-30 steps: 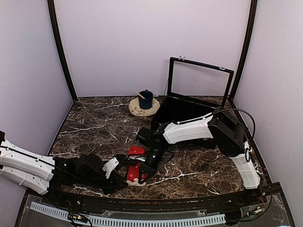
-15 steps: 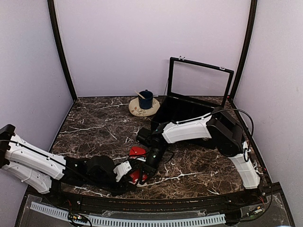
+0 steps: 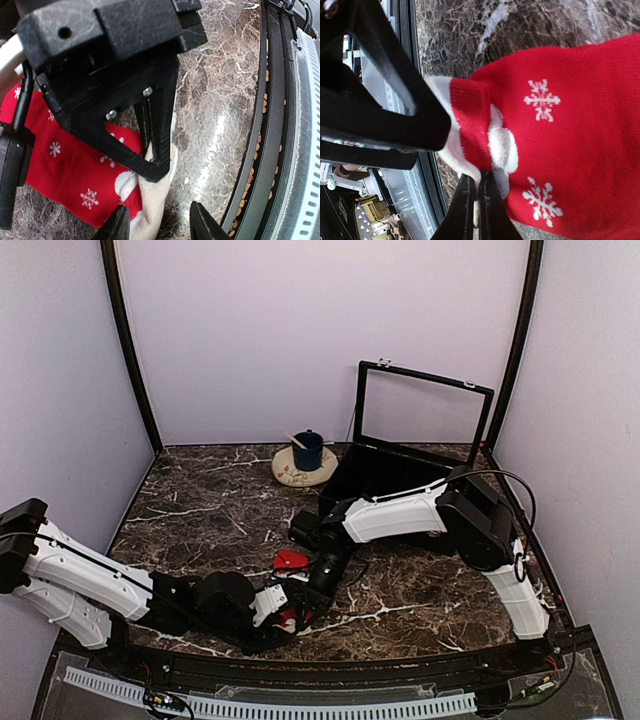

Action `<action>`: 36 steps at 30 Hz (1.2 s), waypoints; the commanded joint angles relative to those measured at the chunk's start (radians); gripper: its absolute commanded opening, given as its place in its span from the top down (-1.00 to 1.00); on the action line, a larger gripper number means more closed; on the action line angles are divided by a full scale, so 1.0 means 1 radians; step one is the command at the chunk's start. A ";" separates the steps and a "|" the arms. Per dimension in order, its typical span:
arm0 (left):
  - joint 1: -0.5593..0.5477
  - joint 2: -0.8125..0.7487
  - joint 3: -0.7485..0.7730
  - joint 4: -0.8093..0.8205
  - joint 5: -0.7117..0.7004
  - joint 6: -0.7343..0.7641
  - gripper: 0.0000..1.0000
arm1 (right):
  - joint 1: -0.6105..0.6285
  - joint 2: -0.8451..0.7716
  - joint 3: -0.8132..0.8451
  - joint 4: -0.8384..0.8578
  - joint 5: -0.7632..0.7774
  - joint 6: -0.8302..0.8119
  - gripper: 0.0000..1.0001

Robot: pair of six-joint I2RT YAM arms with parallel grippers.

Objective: Roll the socks
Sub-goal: Roll the sock at the center of the board.

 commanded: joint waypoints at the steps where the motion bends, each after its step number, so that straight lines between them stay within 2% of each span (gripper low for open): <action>1: -0.004 0.015 0.021 -0.002 -0.008 0.008 0.14 | -0.004 0.038 -0.021 -0.028 0.038 -0.013 1.00; 20: -0.005 0.070 0.030 -0.020 -0.007 -0.017 0.24 | -0.003 0.036 -0.034 -0.031 0.023 -0.018 1.00; 25: -0.005 0.081 0.031 -0.023 0.005 -0.011 0.34 | -0.004 0.034 -0.036 -0.032 0.021 -0.020 1.00; 36: -0.005 0.095 0.026 -0.030 0.020 -0.027 0.70 | -0.003 0.032 -0.037 -0.035 0.026 -0.018 1.00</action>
